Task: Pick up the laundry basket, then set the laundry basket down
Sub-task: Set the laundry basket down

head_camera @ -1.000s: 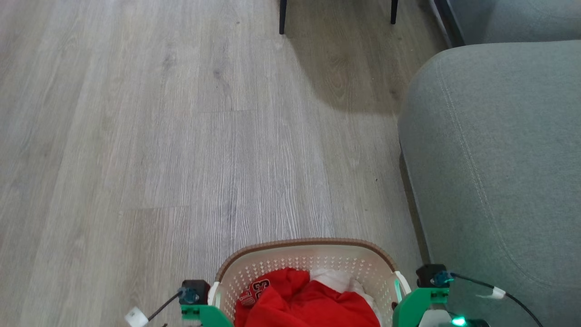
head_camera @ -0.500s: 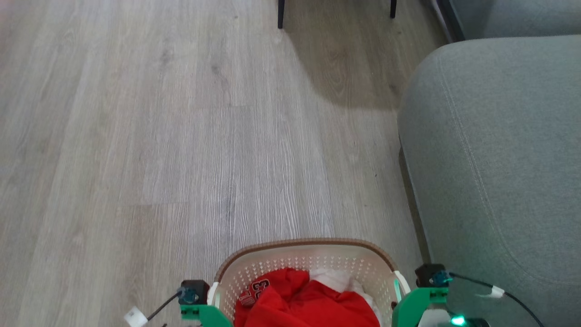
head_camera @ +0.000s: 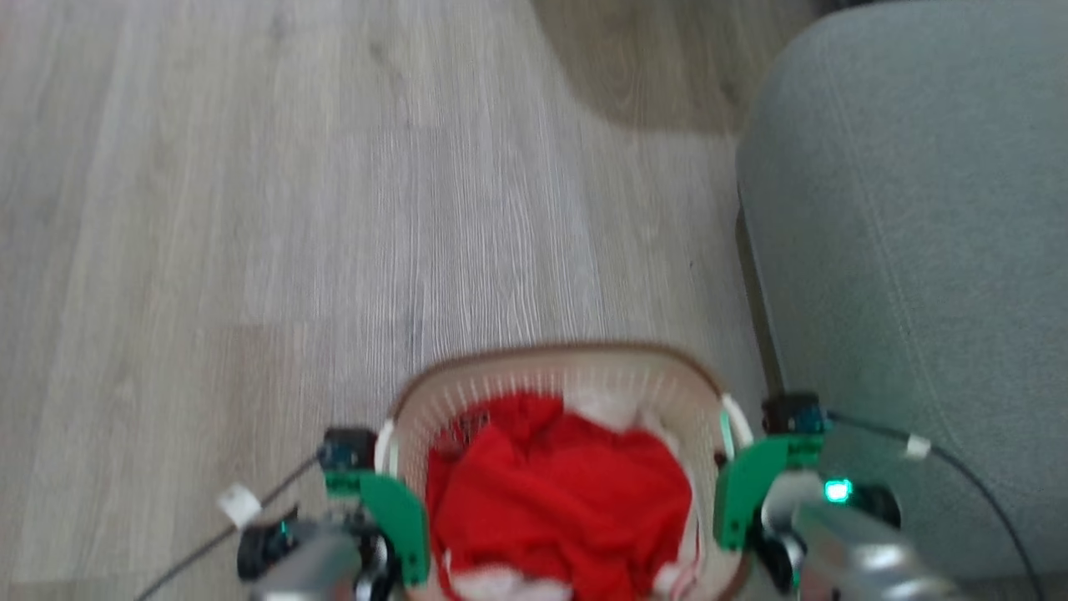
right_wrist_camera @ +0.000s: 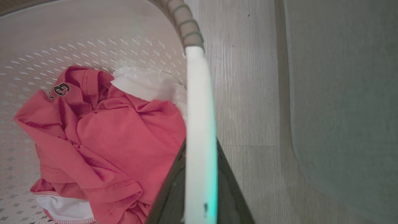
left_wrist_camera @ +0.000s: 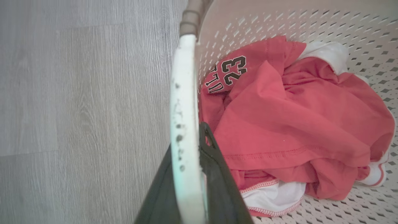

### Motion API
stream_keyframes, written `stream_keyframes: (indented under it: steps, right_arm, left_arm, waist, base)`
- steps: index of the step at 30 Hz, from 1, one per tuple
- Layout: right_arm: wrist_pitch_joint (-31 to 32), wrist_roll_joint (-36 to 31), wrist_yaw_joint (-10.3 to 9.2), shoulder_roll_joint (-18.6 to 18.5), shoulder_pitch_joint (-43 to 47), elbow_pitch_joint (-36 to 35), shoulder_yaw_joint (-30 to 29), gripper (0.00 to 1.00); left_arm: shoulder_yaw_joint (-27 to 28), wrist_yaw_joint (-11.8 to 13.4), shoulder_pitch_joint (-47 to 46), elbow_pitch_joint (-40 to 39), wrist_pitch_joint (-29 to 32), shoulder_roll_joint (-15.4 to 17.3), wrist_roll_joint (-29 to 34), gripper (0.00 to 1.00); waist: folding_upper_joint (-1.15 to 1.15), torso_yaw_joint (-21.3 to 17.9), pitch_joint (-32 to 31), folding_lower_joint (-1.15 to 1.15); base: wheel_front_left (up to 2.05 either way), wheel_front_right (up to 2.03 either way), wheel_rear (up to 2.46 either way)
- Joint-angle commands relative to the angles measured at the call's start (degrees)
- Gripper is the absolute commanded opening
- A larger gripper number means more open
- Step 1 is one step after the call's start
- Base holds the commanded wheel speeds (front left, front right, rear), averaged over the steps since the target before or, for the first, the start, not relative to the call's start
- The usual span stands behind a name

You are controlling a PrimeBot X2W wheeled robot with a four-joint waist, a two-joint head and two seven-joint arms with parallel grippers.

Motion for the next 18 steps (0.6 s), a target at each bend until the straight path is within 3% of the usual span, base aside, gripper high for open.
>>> stream_keyframes:
  steps: [1,18]
  right_arm:
    - [-1.94,-0.02,-0.09,-0.56,-3.70,-0.11,0.16,0.00]
    - [-4.07,-5.47,-0.09,-1.72,-23.72,0.65,-3.87,0.00]
  left_arm:
    - [0.87,0.85,-3.72,0.71,-0.78,2.06,0.29,0.00]
    - [2.00,1.89,-23.60,1.46,-4.24,2.39,1.69,0.00]
  waist:
    - [0.00,-0.17,3.10,-0.01]
    - [0.00,0.53,27.41,-0.01]
  base:
    - [0.00,0.00,0.00]
    - [0.00,0.00,0.00]
